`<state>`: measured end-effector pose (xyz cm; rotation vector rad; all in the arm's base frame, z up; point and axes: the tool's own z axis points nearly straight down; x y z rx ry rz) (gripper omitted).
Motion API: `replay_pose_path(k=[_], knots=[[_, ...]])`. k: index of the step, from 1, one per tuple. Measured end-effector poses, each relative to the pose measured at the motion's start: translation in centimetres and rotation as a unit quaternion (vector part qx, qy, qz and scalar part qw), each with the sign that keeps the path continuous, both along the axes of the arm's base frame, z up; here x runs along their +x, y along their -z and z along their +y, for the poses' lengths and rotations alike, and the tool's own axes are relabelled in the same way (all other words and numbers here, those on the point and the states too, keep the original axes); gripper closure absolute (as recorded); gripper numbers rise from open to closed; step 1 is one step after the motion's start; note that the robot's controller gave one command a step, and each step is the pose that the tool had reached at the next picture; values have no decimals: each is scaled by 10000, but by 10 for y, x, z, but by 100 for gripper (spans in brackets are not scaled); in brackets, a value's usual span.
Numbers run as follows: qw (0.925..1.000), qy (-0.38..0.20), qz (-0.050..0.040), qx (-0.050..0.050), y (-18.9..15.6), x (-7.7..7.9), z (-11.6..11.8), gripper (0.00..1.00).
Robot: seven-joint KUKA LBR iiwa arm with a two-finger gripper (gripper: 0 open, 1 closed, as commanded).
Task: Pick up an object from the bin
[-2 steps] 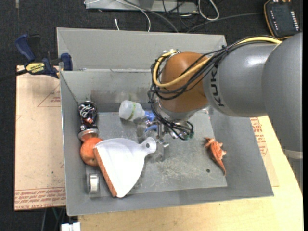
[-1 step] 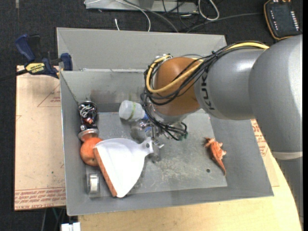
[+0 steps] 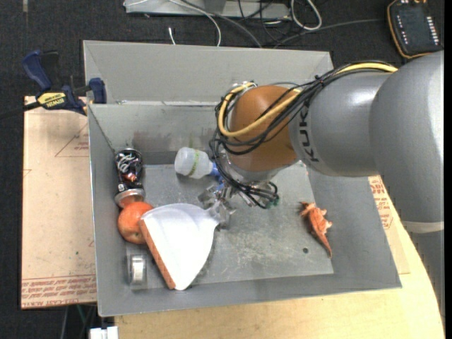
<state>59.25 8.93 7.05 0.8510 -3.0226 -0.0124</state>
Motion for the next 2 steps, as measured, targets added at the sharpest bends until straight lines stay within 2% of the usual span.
replay_pose_path(k=[2], knots=[[10000, 11, -6, 6, -6, 0, 0, 100]])
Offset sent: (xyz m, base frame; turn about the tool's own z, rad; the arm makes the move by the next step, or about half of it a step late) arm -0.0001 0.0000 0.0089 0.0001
